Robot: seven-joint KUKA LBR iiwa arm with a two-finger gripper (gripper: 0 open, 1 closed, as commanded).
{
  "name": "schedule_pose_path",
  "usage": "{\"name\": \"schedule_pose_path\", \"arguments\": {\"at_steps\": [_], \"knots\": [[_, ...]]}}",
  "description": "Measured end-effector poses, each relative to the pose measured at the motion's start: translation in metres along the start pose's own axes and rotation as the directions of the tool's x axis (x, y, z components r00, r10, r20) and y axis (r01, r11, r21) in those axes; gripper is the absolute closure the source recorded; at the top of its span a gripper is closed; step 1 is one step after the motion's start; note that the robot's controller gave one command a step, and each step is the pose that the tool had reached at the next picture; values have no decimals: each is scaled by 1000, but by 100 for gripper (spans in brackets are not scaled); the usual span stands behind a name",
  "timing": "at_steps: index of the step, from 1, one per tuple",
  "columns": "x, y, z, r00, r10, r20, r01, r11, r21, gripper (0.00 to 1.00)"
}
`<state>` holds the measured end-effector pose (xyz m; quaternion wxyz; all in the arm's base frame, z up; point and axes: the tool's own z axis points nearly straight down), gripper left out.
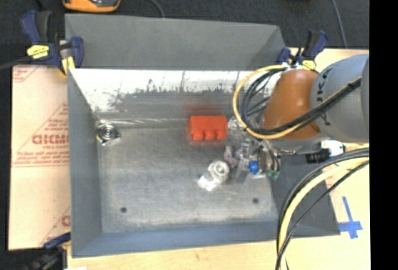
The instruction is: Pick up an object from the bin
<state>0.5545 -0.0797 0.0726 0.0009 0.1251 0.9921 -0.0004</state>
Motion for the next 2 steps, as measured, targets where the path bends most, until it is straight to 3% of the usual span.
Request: {"name": "schedule_pose_path", "arguments": {"at_steps": [1, 2], "knots": [[-49, 1, -100, 1000, -10, 13, 10, 1000, -3, 100], [-83, 17, -215, 1000, 14, 13, -14, 1000, -3, 100]]}}
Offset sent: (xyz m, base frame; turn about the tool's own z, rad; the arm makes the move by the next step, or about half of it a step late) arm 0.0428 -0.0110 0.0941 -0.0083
